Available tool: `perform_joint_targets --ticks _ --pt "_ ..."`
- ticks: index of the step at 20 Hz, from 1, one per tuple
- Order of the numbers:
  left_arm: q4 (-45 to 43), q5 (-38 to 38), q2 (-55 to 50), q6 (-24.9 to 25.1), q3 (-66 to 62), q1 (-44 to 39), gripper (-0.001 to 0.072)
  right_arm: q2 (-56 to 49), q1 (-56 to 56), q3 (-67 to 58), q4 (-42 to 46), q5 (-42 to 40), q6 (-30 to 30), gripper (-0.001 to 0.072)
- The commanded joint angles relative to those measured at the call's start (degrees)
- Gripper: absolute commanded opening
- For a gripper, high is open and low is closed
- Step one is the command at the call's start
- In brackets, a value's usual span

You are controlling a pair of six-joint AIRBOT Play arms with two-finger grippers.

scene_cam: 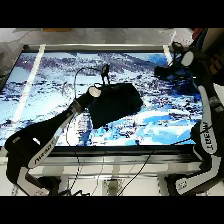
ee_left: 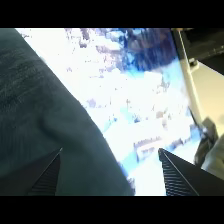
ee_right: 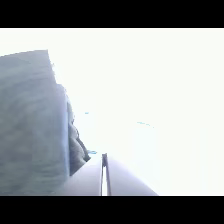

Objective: Fold the clothes and pants, and hang the long-sleeved shirts on hangers.

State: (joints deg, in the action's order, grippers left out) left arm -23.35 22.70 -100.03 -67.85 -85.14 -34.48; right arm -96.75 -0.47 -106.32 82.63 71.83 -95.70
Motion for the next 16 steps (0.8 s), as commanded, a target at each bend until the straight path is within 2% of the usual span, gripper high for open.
perform_joint_targets --ticks 1,3,5,6,7,8,9,14,16 --pt "0.7 -4.5 -0.1 3.3 0.0 -2.1 0.0696 0.0 -5.0 1.4 -1.7 3.0 8.5 0.0046" --pt "0.7 -3.4 1.3 4.5 0.0 0.1 0.0695 -0.8 -7.4 4.7 -10.3 2.1 18.5 0.0046" --pt "0.7 0.0 2.8 4.5 0.0 3.2 0.0695 -1.9 -9.7 9.3 -25.9 1.5 29.7 0.0046" --pt "0.7 2.2 3.4 4.5 0.0 4.8 0.0695 -2.6 -10.2 11.3 -31.6 -0.4 30.4 0.0047" --pt "0.7 4.4 3.9 4.4 0.0 6.4 0.0695 -3.3 -10.2 13.4 -35.7 -3.8 30.4 0.0129" --pt "0.7 6.5 4.1 4.4 0.0 7.9 0.0695 -3.8 -9.6 15.1 -38.0 -7.0 30.1 0.0503" --pt "0.7 8.7 4.2 4.4 0.0 9.2 0.0695 -4.5 -8.3 16.2 -39.0 -9.6 29.0 0.0705" --pt "0.7 15.8 4.1 4.4 0.0 12.1 0.0695 -10.0 -0.8 15.8 -38.8 -16.6 25.2 0.0698" --pt "0.7 17.4 4.1 4.5 0.0 12.1 0.0695 -12.9 0.2 14.1 -38.1 -15.8 23.9 0.0698"
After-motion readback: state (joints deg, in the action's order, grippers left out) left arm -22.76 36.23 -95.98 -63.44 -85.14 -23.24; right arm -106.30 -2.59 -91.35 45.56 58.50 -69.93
